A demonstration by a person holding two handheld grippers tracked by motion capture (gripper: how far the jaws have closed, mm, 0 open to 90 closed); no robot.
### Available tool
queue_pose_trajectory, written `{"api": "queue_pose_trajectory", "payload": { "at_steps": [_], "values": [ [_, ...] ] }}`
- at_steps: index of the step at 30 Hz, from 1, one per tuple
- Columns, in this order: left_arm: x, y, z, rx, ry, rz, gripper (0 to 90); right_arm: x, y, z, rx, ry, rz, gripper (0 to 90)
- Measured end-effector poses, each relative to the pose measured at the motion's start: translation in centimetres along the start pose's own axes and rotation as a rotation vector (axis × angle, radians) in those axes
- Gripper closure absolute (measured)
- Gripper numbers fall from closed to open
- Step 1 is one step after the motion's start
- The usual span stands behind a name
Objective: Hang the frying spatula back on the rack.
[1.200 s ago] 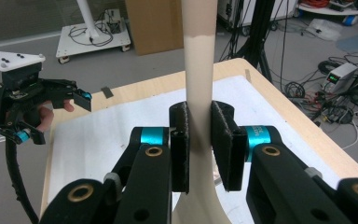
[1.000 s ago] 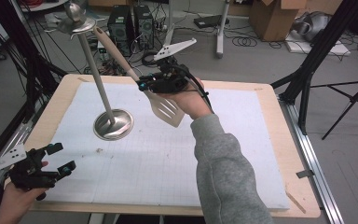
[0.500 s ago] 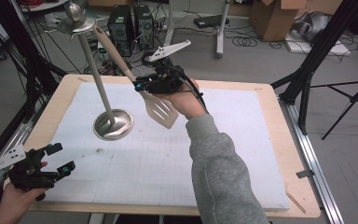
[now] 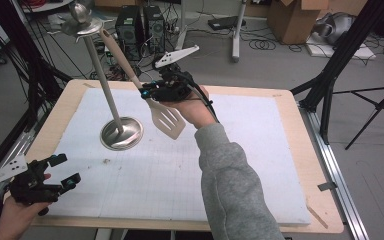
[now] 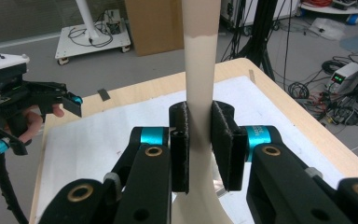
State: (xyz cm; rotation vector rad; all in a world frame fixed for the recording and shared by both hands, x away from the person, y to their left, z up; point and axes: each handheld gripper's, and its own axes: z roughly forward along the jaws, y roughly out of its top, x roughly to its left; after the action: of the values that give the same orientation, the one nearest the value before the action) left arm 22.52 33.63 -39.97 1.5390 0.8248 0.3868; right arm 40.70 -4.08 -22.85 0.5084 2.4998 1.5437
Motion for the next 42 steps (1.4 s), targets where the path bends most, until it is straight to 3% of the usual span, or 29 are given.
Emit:
{"api": "queue_pose_trajectory", "payload": {
  "at_steps": [23,42],
  "values": [
    [0.0,0.0,-0.3,-0.003,0.003,0.002,1.9,0.2,-0.1,2.3,0.018,-0.017,-0.018,77.8],
    [-0.1,-0.1,-0.3,-0.001,0.006,0.003,1.9,0.3,-0.2,3.6,0.013,-0.014,-0.002,77.7]
  ]
}}
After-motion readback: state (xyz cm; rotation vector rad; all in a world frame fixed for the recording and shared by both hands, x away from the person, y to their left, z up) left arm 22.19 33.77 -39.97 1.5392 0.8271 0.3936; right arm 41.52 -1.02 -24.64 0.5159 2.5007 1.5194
